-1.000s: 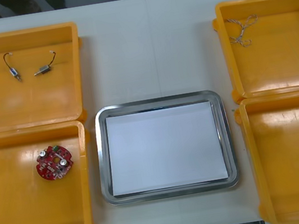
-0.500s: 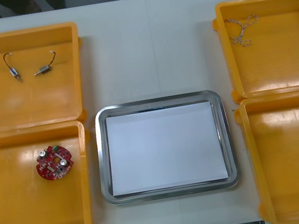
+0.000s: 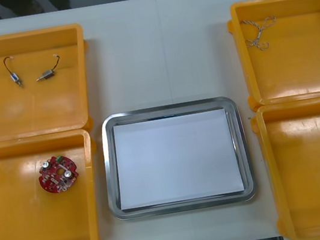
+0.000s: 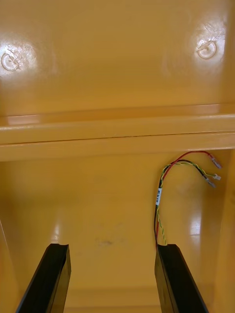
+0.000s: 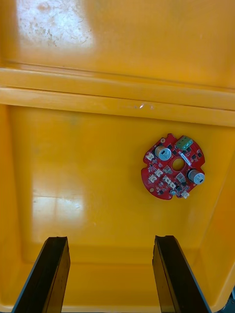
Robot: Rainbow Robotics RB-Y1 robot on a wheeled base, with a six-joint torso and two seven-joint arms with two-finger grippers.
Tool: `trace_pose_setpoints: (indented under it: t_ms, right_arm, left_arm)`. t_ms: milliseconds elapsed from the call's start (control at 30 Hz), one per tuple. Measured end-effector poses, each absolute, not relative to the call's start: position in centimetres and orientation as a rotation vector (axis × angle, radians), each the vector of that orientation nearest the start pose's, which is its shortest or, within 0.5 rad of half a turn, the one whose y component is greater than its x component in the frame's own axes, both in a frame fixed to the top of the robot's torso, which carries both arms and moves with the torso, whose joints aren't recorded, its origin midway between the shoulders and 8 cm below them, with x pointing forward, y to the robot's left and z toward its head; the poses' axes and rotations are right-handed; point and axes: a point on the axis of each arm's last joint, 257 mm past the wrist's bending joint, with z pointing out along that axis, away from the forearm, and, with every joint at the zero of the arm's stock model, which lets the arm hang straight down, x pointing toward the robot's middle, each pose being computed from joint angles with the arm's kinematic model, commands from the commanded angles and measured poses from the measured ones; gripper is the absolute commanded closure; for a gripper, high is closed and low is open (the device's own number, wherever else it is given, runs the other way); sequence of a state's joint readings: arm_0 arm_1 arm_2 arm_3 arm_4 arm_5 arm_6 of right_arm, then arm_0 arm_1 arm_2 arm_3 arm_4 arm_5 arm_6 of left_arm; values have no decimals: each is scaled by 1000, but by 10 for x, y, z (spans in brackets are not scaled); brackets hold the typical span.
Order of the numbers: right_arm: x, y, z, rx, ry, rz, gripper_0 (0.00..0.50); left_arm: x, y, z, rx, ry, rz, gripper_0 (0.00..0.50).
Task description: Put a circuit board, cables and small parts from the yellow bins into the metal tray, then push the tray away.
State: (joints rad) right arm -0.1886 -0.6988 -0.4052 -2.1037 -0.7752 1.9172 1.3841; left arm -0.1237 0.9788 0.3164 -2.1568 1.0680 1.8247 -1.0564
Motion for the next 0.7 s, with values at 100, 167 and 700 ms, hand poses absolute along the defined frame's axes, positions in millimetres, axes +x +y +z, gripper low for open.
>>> trace_pose_setpoints:
  t_ms: [100,167,700]
  right_arm:
    - [385,-398,-166,94,2652,10,0]
    - [385,-398,-166,94,2652,10,0]
    - [385,-398,-166,94,2652,10,0]
  left_arm:
    - [364,383,-146,-189,2706,-68,0]
    - [364,383,-146,-189,2706,-68,0]
    - [364,383,-146,-189,2706,-68,0]
